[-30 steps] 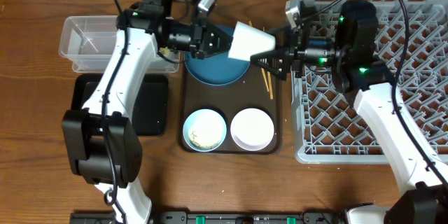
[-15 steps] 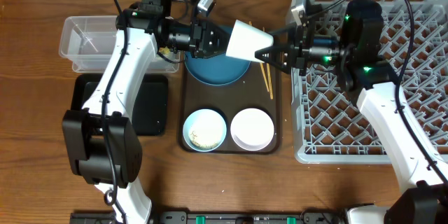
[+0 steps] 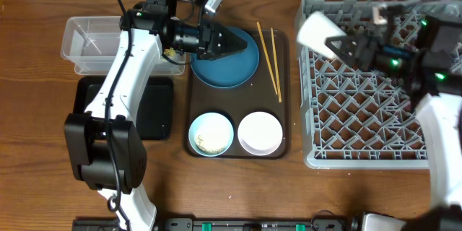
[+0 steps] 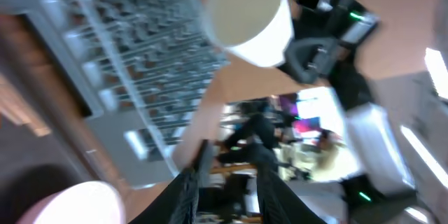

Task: Sort waste into correct bins and load items into the dishwasher rack
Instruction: 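Place the white cup upright in the dish rack with right gripper, then grasp the light-blue rice bowl rim with the left gripper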

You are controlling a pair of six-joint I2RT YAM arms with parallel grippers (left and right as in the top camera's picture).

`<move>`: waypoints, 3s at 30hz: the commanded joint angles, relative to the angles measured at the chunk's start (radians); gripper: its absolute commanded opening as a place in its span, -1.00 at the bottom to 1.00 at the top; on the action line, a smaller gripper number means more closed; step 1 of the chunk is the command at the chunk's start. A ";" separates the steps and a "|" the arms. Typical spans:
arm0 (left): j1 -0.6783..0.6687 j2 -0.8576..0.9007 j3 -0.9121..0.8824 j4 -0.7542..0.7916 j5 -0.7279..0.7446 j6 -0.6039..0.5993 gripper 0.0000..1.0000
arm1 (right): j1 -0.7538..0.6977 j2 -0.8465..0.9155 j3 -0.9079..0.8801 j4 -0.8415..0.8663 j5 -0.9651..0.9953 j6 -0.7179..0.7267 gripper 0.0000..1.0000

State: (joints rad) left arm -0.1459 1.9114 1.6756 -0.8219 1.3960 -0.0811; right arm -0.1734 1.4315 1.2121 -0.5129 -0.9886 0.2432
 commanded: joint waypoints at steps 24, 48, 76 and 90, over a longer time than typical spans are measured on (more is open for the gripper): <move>0.000 -0.006 0.005 -0.248 -1.375 0.033 -0.37 | 0.231 0.054 0.330 -0.948 0.878 -0.109 -0.16; 0.000 -0.006 0.005 -0.256 -1.382 0.033 -0.36 | 0.291 0.375 0.330 -0.954 0.910 -0.110 0.49; -0.348 -0.224 -0.150 -0.257 -1.247 -0.250 -0.18 | 0.287 0.282 0.540 -0.881 0.909 -0.110 0.79; -0.429 -0.224 -0.486 0.014 -1.342 -0.481 -0.36 | 0.287 0.282 0.540 -0.887 0.909 -0.109 0.79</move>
State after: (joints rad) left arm -0.5739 1.6817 1.2255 -0.8253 0.0891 -0.4995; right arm 0.1028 1.7191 1.7397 -1.3979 -0.0883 0.1364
